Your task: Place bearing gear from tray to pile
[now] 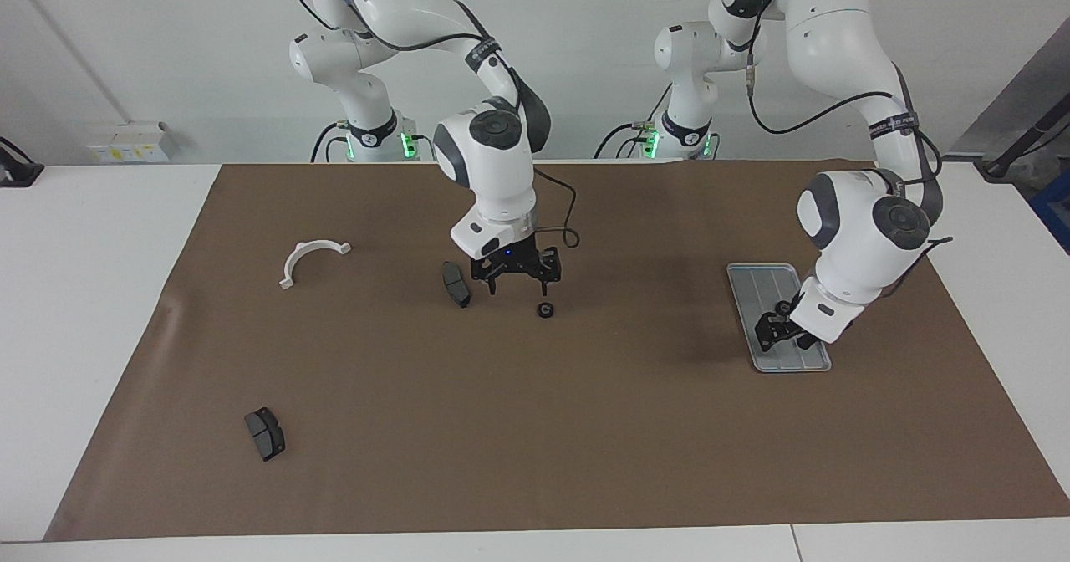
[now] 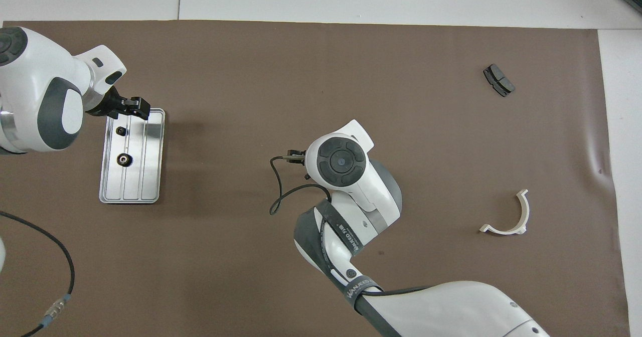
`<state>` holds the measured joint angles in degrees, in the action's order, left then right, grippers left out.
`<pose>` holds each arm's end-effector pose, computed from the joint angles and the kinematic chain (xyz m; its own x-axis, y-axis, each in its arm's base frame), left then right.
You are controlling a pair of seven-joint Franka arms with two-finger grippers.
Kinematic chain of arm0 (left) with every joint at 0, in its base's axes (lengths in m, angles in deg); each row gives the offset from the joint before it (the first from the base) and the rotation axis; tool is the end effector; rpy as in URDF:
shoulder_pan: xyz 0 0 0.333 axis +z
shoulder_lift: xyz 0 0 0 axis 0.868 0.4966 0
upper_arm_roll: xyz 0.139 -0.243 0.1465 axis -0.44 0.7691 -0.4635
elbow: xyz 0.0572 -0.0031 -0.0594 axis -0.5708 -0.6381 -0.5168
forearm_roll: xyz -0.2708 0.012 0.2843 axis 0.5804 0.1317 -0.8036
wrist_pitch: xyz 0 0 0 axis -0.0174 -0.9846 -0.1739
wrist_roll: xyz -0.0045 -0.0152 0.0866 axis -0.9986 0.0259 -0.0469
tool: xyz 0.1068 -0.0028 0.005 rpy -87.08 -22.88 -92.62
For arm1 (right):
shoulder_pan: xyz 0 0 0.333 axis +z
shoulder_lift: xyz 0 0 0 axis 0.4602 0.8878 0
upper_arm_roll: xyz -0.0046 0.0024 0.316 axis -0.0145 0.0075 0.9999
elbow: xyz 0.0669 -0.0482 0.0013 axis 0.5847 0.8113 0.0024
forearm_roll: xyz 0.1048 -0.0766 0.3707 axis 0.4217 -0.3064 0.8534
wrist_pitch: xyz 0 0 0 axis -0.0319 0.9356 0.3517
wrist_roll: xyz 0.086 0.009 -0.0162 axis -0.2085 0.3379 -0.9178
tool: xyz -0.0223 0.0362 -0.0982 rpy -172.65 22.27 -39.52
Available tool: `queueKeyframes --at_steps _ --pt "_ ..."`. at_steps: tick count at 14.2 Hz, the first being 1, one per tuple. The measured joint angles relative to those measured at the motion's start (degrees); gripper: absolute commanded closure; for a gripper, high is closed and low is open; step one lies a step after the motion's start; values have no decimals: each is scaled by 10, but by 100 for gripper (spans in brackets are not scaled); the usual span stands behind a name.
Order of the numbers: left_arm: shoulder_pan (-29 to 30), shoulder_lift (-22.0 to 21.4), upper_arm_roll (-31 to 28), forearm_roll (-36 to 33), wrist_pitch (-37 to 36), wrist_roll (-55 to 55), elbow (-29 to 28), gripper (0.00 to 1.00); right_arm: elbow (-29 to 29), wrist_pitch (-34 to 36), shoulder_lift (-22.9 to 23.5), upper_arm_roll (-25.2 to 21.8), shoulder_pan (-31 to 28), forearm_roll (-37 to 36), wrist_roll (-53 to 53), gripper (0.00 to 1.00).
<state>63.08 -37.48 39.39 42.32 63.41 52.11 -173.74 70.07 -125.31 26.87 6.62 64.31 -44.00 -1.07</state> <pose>0.6662 -0.0048 0.3490 0.9946 -0.1040 -0.0054 -0.1039 -0.9945 0.0135 0.5466 0.3870 0.3174 0.9799 -0.1319 0.1500 -0.1192 -0.9887 -0.0909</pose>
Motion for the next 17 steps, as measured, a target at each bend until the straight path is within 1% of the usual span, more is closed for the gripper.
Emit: queueKeyframes --at_steps 3,5,6,9,10,11,12,16,17 --pt "19 -3 0 0 32 -17 -31 41 0 -4 17 -1 4 -10 1 0" --pt "22 -5 -3 0 59 -18 -55 42 0 -3 17 -1 7 -16 1 0" --pt "23 -6 -4 0 68 -18 -64 42 0 -3 17 -1 11 -17 0 3" --pt "28 -9 -6 0 76 -18 -73 43 1 -2 19 -1 21 -19 0 23" --pt "29 -10 -7 0 77 -18 -74 44 1 -2 20 -1 22 -20 0 31" --pt "30 -11 -8 0 78 -18 -75 46 1 -2 20 -1 22 -20 0 35" --pt "31 -11 -8 0 81 -18 -77 47 1 -2 21 -2 22 -21 0 37" --pt "36 -12 -8 0 105 -18 -97 53 1 -2 22 -3 22 -22 0 37" --pt "36 -12 -8 0 108 -18 -100 56 1 -2 23 -3 22 -26 0 37"
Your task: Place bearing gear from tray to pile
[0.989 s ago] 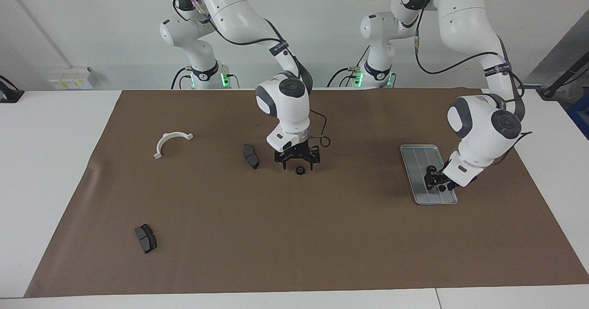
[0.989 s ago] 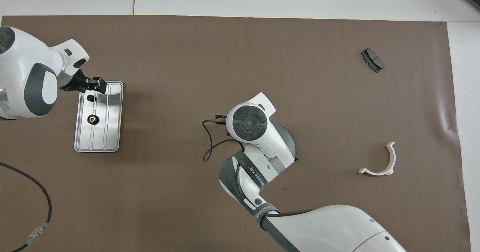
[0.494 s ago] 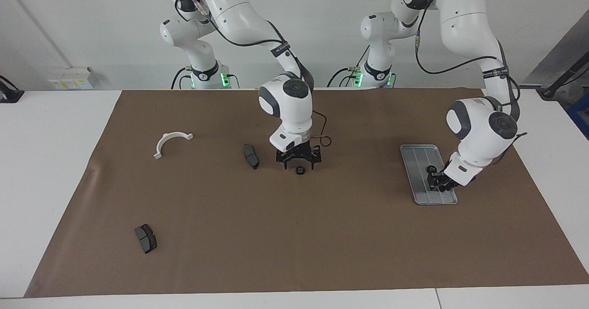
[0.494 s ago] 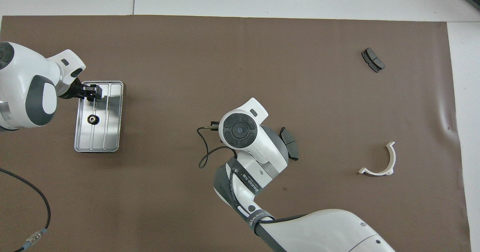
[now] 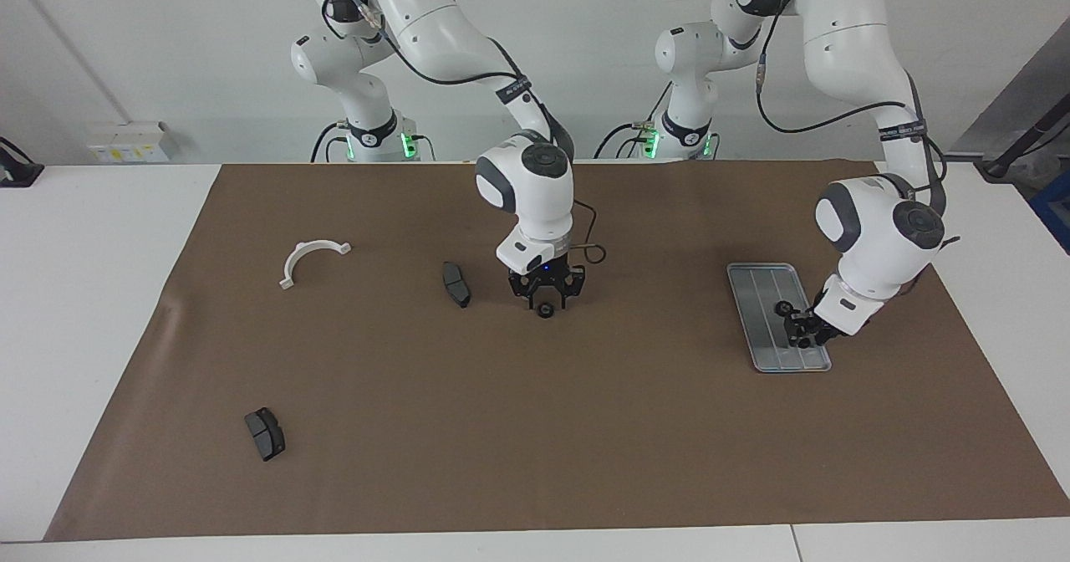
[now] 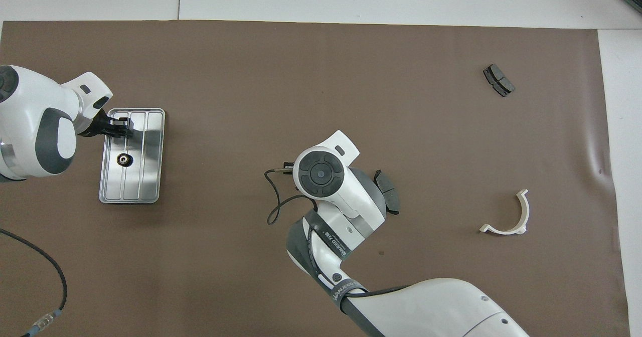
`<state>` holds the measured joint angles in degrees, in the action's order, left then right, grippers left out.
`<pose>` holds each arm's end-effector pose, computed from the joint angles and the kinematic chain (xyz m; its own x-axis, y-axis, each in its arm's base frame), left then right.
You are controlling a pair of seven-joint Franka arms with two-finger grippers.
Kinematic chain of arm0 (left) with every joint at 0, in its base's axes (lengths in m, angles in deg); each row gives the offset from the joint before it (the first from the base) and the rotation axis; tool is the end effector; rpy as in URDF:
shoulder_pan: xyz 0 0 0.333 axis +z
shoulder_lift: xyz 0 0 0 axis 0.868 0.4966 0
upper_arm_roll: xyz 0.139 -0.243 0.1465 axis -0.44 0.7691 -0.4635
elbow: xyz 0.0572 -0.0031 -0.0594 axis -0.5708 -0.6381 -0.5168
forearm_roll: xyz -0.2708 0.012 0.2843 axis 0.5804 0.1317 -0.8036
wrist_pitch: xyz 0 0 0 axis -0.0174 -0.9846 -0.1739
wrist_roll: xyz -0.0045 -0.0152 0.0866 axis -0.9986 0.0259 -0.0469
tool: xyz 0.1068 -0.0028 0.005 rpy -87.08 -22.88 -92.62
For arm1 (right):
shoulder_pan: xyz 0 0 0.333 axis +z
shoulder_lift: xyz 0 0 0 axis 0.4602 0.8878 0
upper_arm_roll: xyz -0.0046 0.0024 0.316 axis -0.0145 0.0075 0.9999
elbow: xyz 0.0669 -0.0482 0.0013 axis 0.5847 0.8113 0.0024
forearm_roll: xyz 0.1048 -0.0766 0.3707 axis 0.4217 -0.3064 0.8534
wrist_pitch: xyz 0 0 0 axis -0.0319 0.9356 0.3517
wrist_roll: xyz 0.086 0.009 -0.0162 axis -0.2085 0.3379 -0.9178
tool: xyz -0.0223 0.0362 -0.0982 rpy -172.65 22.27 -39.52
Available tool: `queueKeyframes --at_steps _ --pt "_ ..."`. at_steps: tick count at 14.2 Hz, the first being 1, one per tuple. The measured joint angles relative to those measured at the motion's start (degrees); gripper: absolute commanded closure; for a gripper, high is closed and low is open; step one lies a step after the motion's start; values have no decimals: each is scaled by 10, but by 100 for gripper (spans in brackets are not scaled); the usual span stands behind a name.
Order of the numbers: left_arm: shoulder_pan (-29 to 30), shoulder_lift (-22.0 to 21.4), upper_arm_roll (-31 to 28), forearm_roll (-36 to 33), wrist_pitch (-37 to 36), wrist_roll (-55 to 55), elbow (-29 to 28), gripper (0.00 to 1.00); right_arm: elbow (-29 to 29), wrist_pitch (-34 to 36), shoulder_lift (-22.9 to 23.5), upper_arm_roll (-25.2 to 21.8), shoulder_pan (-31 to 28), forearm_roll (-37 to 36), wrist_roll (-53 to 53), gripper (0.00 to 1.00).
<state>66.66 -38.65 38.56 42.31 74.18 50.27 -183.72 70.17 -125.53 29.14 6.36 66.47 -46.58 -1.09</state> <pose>0.6392 0.0421 0.3007 0.9976 -0.0630 0.0280 -0.0631 -0.9980 0.0040 0.5324 0.4041 0.2905 0.9872 -0.0622 0.1471 -0.0572 -0.9977 -0.0376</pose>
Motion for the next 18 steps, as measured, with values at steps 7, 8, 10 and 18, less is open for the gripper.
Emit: queueKeyframes --at_steps 7,8,10,18 --pt "0 -6 0 0 2 0 -5 67 -1 0 5 0 0 -15 0 52" --pt "0 -6 0 0 2 0 -6 69 -1 0 5 0 0 -16 0 80" --pt "0 -6 0 0 2 0 -6 73 -3 2 4 -2 0 -16 0 100" --pt "0 -6 0 0 2 0 -6 95 -41 59 -5 -7 -18 -23 -3 100"
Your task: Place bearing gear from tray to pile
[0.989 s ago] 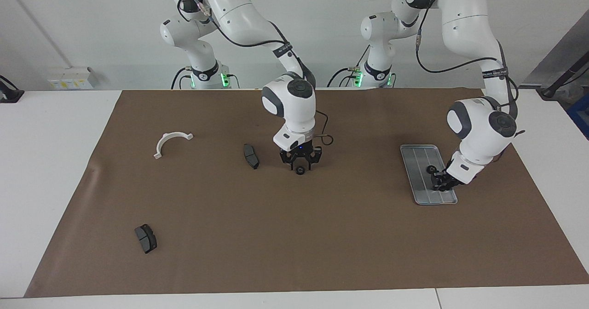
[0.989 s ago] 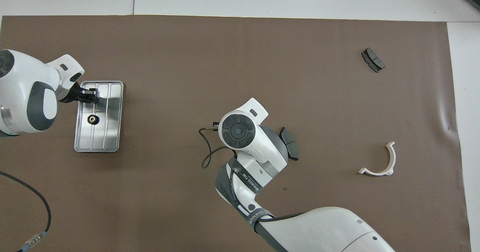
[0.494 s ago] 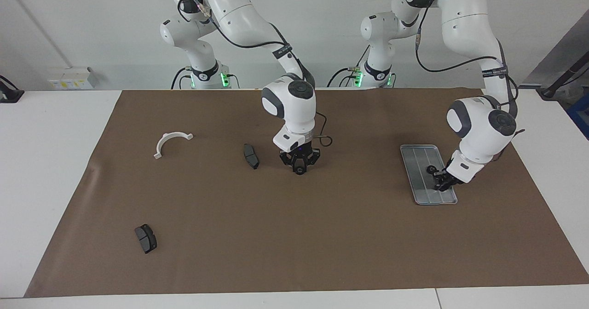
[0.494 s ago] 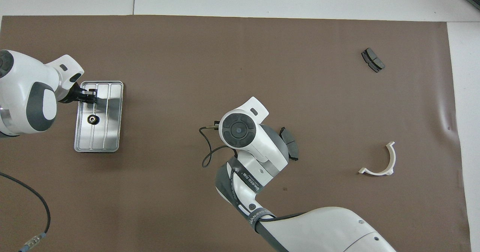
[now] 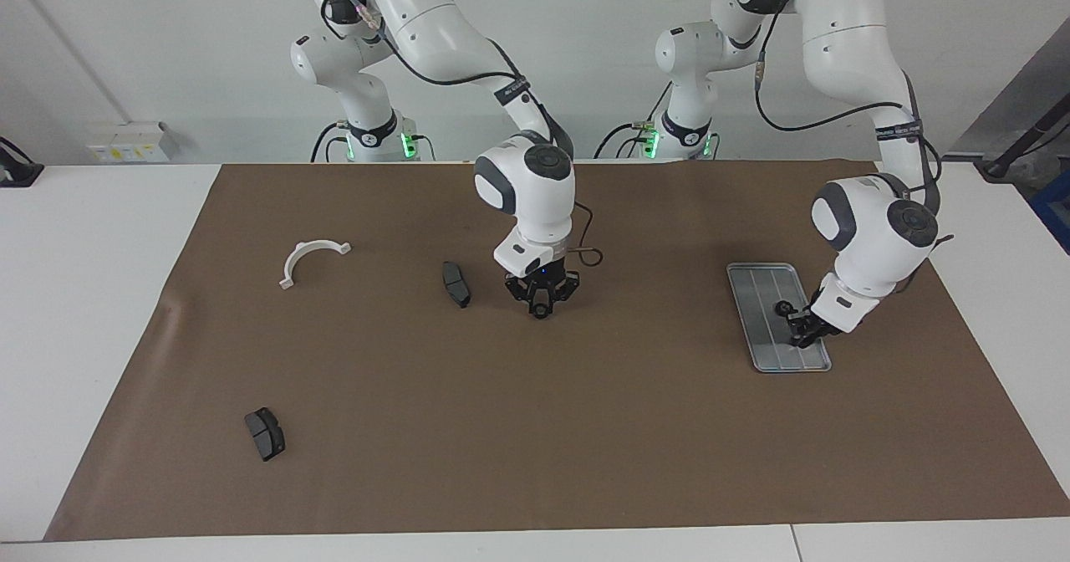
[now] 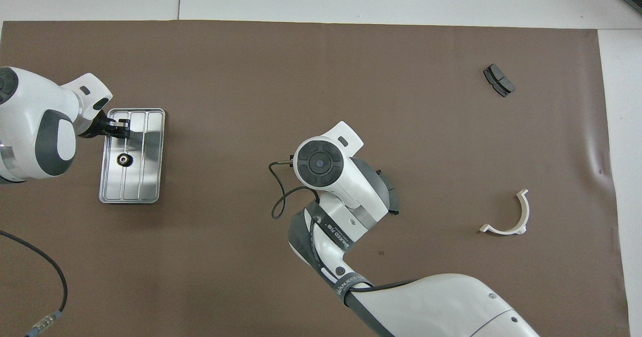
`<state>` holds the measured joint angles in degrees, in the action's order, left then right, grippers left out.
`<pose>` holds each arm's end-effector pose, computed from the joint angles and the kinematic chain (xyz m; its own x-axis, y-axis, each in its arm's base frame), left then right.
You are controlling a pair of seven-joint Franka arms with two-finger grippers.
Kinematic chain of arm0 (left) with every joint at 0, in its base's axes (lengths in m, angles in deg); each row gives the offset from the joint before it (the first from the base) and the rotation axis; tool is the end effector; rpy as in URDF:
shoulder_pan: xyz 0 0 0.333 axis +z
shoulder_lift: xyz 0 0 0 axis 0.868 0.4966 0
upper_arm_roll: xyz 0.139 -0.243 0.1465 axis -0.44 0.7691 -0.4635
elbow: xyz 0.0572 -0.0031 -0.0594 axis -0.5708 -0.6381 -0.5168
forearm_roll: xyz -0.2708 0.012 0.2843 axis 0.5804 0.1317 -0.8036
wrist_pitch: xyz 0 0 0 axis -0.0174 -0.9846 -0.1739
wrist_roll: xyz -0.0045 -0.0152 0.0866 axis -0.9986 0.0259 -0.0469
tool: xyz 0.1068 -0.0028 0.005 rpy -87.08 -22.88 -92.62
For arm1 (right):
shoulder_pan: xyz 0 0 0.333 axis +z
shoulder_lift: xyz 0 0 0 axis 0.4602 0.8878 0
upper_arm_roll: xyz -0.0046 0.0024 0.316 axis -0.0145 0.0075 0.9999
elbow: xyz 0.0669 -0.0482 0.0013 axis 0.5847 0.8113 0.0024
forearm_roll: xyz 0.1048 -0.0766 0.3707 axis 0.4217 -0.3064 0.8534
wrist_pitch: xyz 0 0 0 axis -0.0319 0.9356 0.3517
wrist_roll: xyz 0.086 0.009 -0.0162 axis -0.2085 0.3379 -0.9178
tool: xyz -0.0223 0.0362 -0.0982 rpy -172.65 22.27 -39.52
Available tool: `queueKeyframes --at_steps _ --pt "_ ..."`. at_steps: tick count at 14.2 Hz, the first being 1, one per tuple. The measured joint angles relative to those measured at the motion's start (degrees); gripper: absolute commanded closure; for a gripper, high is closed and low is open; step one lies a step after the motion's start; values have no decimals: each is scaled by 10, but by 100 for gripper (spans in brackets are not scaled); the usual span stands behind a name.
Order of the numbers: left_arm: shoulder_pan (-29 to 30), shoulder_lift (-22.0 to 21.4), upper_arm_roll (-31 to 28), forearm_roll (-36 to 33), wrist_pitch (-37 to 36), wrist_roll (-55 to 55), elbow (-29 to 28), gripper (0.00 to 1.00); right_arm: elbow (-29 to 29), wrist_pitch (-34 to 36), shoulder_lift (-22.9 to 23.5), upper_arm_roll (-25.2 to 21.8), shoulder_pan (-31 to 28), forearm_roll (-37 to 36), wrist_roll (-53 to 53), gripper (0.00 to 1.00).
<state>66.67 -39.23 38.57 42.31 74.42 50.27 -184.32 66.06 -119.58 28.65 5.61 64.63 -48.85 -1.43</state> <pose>0.6369 0.0419 0.3030 0.9975 -0.0631 0.0317 -0.0633 -0.9980 0.0032 0.5585 0.3847 0.3186 0.9847 -0.0761 0.1570 -0.0788 -0.9968 0.0112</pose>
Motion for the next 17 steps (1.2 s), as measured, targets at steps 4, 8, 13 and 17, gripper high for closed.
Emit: queueKeyframes --at_steps 4,8,13,17 --pt "0 0 0 0 0 0 0 100 -12 95 -67 -1 -87 14 -107 100" --pt "0 -1 0 0 0 0 0 100 -8 149 -111 -2 -185 26 -229 100" --pt "-19 -7 8 0 -61 37 36 100 11 129 -103 -2 -306 60 -345 100" --pt "-85 -21 10 0 -107 161 58 100 41 39 -74 -1 -348 67 -392 100"
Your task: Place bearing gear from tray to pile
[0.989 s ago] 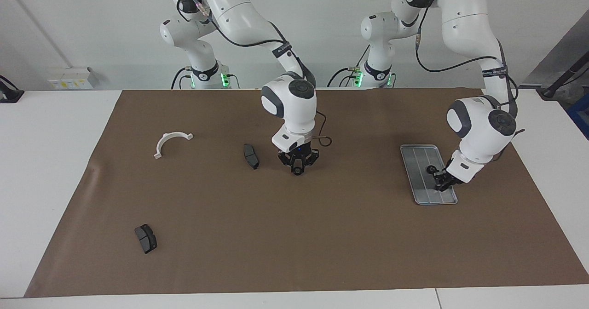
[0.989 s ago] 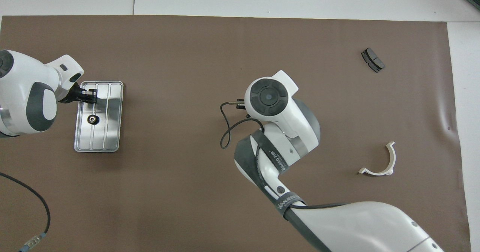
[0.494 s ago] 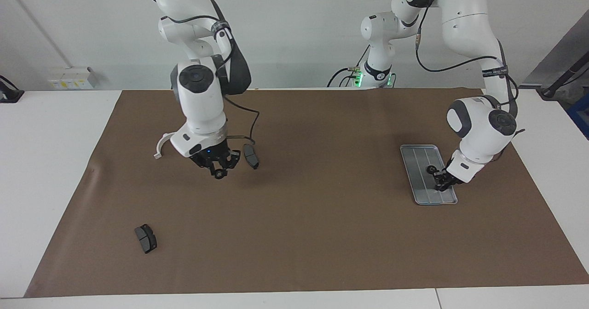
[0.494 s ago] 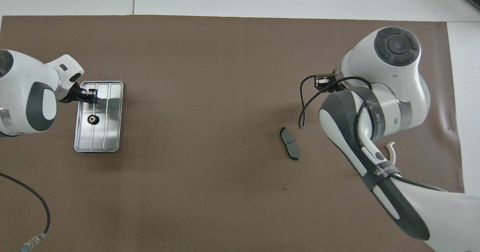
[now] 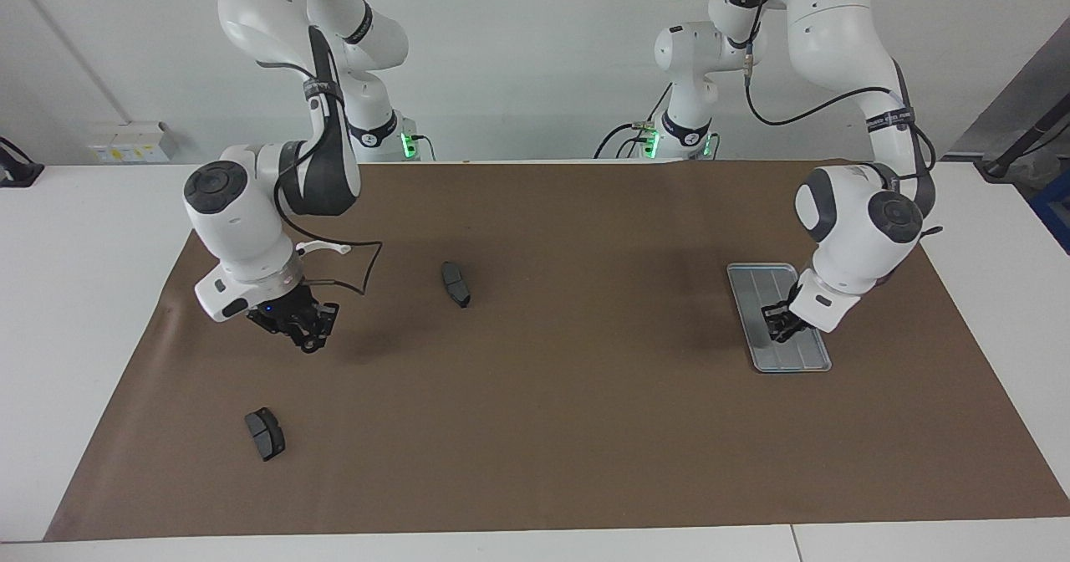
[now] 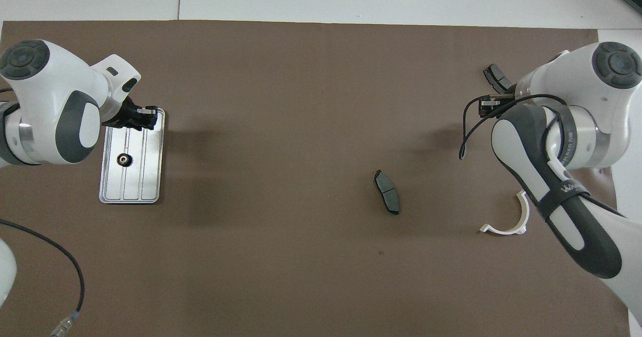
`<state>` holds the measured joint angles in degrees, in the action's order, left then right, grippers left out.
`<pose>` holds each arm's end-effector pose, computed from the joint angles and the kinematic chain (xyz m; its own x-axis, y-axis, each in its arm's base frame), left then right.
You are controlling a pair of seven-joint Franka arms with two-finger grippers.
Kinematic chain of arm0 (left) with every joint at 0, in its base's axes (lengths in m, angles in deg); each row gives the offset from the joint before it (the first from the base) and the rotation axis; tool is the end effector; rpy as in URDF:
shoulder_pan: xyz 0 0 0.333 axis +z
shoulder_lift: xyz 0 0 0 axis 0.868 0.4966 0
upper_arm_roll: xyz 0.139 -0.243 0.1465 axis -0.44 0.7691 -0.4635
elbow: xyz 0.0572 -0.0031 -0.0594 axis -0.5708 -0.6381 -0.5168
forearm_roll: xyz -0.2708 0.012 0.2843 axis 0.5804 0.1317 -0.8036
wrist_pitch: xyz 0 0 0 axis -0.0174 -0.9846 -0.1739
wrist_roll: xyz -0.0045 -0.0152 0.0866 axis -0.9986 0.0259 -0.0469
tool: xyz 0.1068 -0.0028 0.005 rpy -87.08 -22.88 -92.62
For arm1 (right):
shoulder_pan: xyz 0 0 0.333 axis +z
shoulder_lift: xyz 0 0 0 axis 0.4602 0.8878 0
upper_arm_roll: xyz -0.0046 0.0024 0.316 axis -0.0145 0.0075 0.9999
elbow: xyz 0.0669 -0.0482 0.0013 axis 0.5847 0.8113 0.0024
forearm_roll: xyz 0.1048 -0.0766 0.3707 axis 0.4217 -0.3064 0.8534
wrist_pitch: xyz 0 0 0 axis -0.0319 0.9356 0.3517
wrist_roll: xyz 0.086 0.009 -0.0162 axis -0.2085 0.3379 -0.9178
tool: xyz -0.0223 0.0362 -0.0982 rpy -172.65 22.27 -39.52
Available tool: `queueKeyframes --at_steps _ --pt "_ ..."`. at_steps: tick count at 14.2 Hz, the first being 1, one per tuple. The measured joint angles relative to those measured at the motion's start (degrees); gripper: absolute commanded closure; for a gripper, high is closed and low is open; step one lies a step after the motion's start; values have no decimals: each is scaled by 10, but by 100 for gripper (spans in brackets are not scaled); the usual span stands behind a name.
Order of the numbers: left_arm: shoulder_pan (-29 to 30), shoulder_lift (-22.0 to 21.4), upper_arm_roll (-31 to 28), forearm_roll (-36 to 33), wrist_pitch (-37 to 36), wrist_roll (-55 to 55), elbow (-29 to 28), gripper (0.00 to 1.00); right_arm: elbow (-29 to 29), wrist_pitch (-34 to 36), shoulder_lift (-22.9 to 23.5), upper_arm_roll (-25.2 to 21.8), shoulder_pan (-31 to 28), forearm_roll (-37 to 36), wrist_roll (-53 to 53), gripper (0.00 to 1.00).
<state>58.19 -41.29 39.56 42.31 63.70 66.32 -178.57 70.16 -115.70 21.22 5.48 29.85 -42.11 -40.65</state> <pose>0.6423 -0.0624 0.3545 0.9983 0.0536 -0.0207 0.0537 -0.9985 0.0068 0.6527 -0.0024 0.3650 0.9915 -0.0792 0.1029 -0.0806 -0.9967 0.0090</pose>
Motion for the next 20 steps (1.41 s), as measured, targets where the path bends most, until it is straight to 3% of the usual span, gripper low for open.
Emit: queueKeyframes --at_steps 4,7,8,10,17,18,19,20 --pt "-80 -7 3 0 -7 160 0 100 3 -72 48 1 -1 3 0 100" --pt "-147 -9 5 0 -7 296 0 100 3 -75 57 2 -1 5 0 100" --pt "-170 -10 6 0 -6 337 0 100 3 -75 57 2 0 5 0 89" --pt "-215 -10 6 0 0 415 0 100 5 -74 57 2 -1 6 0 0" --pt "-313 -10 6 0 85 584 -17 100 7 -68 37 1 -1 6 0 0" --pt "-321 -10 6 0 88 595 -18 81 6 -58 25 1 -1 6 0 0" --pt "-328 -10 6 0 89 605 -18 49 6 -46 11 2 0 6 0 0" --pt "-332 -10 6 0 91 611 -18 26 5 -33 -4 2 1 6 0 0"
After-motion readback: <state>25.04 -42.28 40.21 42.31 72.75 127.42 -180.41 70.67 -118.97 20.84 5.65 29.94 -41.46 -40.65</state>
